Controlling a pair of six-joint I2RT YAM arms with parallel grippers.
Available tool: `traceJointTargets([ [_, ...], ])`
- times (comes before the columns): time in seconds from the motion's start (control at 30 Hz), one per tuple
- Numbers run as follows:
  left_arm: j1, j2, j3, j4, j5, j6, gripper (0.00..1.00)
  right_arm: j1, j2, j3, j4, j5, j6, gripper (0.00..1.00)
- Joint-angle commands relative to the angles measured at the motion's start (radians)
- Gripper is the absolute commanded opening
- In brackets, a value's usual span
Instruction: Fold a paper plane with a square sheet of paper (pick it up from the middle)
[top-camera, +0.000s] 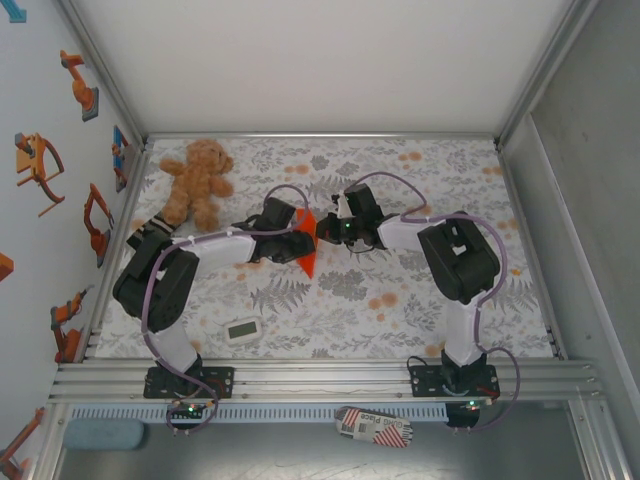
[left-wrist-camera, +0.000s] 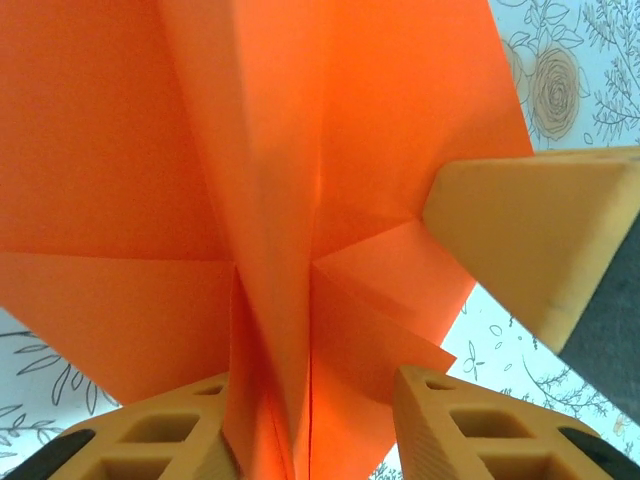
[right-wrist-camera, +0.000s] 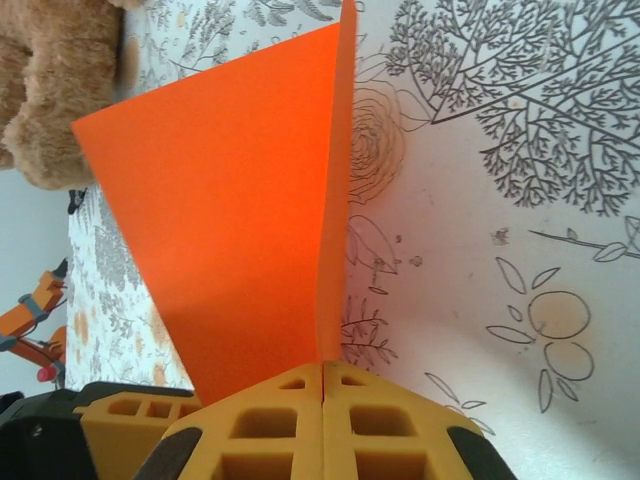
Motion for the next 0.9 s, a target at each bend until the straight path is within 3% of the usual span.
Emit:
traceJointTargets([
  [0.0,-0.013,0.026,0.028,-0.045,-0.023,0.03,0.42,-0.003,-0.035,-0.004,0.002,-0.018,0.017,0.01],
  [0.5,-0.026,0.012,0.023,0.012,0.018,0.063,0.58,-0.001,-0.02,-0.003,-0.006,-0.005,0.015,0.01],
  [0.87,-0.024,0.008,0.031,-0.037,-0.044,0.071,0.57,-0.002,-0.014,-0.008,-0.008,-0.002,0.012,0.0],
])
